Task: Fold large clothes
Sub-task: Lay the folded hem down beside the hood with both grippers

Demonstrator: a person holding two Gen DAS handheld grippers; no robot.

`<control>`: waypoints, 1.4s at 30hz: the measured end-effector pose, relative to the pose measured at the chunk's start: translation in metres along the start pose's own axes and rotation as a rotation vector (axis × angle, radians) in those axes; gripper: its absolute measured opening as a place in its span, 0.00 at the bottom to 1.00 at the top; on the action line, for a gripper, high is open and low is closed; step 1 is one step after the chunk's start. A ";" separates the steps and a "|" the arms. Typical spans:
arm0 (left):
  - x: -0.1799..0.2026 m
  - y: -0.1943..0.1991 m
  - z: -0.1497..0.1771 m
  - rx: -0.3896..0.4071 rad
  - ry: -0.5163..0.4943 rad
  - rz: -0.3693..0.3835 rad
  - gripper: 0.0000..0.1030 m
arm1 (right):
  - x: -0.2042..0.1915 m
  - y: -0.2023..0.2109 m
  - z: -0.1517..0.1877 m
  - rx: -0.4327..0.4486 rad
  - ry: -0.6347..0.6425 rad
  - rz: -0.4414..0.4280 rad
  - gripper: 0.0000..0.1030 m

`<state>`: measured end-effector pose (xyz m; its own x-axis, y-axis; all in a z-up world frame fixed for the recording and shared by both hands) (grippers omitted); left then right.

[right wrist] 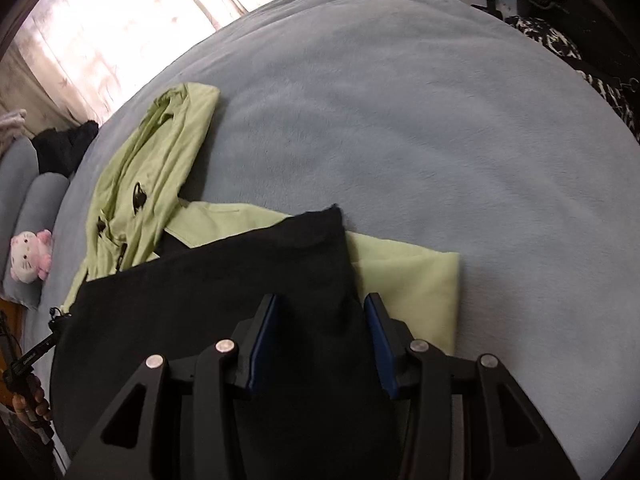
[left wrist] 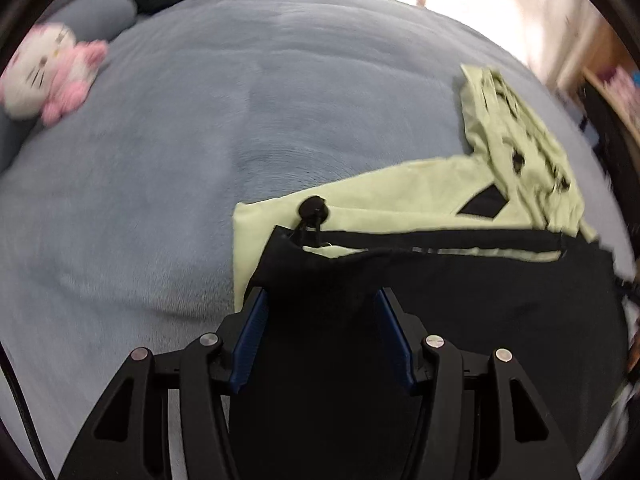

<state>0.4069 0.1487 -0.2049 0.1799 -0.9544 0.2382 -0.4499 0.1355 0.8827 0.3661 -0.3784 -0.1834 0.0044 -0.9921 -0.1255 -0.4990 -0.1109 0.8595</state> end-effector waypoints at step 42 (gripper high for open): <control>0.011 0.001 -0.042 0.169 -0.070 0.078 0.07 | 0.000 0.015 0.001 0.160 -0.012 0.143 0.03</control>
<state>0.4455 0.1496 -0.1847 0.0807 -0.9597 0.2691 -0.6014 0.1684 0.7810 0.3573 -0.3798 -0.1711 -0.0860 -0.9962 -0.0141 -0.6249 0.0429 0.7795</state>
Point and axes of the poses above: each gripper's, at about its wrist camera, not at the fingertips, and y roughly against the way its jaws point, x to its right, z to its underside, the point moved 3 cm from there along -y, roughly the way its jaws point, and after that the axes turned 15 degrees about y, right-handed, at the moved point
